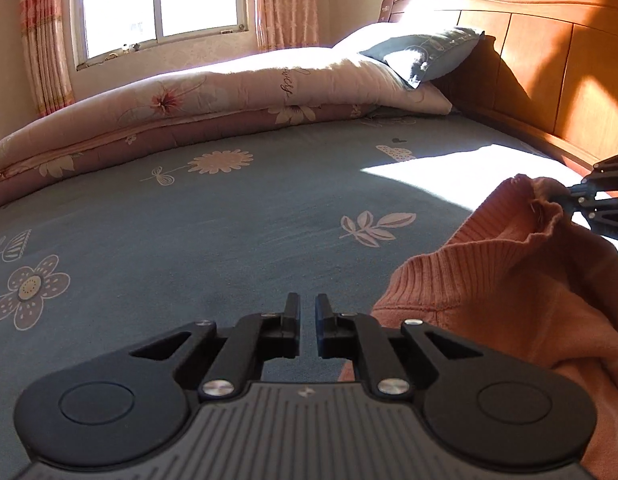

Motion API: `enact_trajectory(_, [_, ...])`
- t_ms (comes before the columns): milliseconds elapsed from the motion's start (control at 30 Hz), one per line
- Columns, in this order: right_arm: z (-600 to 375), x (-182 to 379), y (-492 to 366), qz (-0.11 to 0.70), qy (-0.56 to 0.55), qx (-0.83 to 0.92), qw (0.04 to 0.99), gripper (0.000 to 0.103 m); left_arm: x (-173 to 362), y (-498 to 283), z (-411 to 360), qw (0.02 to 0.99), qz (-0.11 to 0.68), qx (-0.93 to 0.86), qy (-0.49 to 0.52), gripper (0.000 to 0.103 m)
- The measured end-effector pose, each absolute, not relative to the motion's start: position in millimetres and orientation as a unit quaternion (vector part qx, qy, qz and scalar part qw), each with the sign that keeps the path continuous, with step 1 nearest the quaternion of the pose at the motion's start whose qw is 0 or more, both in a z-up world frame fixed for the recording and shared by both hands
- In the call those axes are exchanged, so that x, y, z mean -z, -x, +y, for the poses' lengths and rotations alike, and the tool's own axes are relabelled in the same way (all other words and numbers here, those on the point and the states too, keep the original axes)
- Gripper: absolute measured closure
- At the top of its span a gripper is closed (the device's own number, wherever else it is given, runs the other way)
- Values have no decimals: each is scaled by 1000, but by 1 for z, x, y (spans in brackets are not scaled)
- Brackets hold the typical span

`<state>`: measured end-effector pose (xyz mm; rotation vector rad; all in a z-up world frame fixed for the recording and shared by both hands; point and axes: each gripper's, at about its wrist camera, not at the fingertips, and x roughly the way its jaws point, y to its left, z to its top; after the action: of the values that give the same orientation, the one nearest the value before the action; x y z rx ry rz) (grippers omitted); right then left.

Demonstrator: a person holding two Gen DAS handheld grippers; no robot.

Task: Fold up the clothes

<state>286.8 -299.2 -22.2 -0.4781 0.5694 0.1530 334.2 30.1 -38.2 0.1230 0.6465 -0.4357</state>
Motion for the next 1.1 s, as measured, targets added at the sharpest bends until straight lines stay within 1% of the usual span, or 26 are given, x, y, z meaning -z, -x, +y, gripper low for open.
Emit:
enact_trajectory(67, [-305, 30, -289, 289, 218, -82, 929, 97, 50, -335, 48, 911, 330, 247, -6, 83])
enact_trajectory(133, [-311, 36, -291, 298, 197, -90, 930, 97, 58, -335, 70, 894, 338, 287, 68, 55])
enact_trajectory(167, [-315, 39, -291, 302, 187, -93, 930, 97, 62, -336, 77, 885, 341, 303, 91, 25])
enact_trajectory(200, [-318, 42, -292, 306, 177, -97, 930, 97, 67, -336, 84, 877, 343, 319, 110, 14])
enact_trajectory(267, [-324, 48, -294, 314, 157, -105, 930, 97, 78, -338, 92, 862, 351, 340, 135, 14])
enact_trajectory(333, [-334, 50, -295, 331, 110, -120, 930, 96, 90, -341, 93, 852, 363, 348, 144, 15])
enact_trajectory(467, [-360, 55, -294, 362, -9, -151, 920, 72, 112, -347, 88, 822, 389, 380, 171, 15])
enact_trajectory(533, [-368, 58, -290, 371, -43, -151, 915, 66, 121, -350, 81, 809, 407, 390, 171, 15])
enact_trajectory(600, [-374, 59, -284, 377, -63, -147, 912, 51, 129, -350, 76, 802, 418, 395, 164, 15])
enact_trajectory(667, [-377, 59, -278, 389, -85, -153, 904, 46, 131, -348, 76, 802, 415, 395, 170, 17])
enact_trajectory(700, [-377, 60, -276, 396, -88, -159, 900, 46, 130, -347, 76, 801, 413, 397, 175, 24])
enact_trajectory(733, [-375, 61, -273, 401, -81, -164, 897, 46, 129, -346, 77, 798, 409, 403, 182, 31])
enact_trajectory(767, [-371, 62, -271, 404, -66, -166, 897, 47, 127, -344, 77, 798, 408, 405, 182, 43])
enact_trajectory(800, [-367, 61, -269, 405, -48, -163, 899, 48, 125, -343, 77, 799, 406, 405, 180, 49])
enact_trajectory(833, [-364, 60, -268, 406, -37, -162, 899, 56, 124, -341, 77, 799, 406, 406, 180, 54])
enact_trajectory(867, [-361, 58, -267, 407, -25, -160, 899, 71, 121, -340, 77, 799, 405, 406, 182, 70])
enact_trajectory(900, [-359, 56, -267, 407, -12, -156, 900, 84, 118, -339, 77, 799, 403, 406, 186, 78])
enact_trajectory(933, [-357, 54, -267, 406, 4, -147, 902, 90, 115, -337, 77, 801, 398, 404, 188, 82])
enact_trajectory(967, [-355, 52, -267, 405, 19, -138, 904, 94, 111, -335, 78, 805, 392, 403, 189, 88])
enact_trajectory(1000, [-354, 51, -267, 403, 31, -131, 905, 95, 106, -334, 77, 811, 391, 396, 182, 89])
enact_trajectory(1100, [-353, 47, -270, 392, 65, -113, 911, 96, 89, -327, 63, 842, 385, 360, 113, 92])
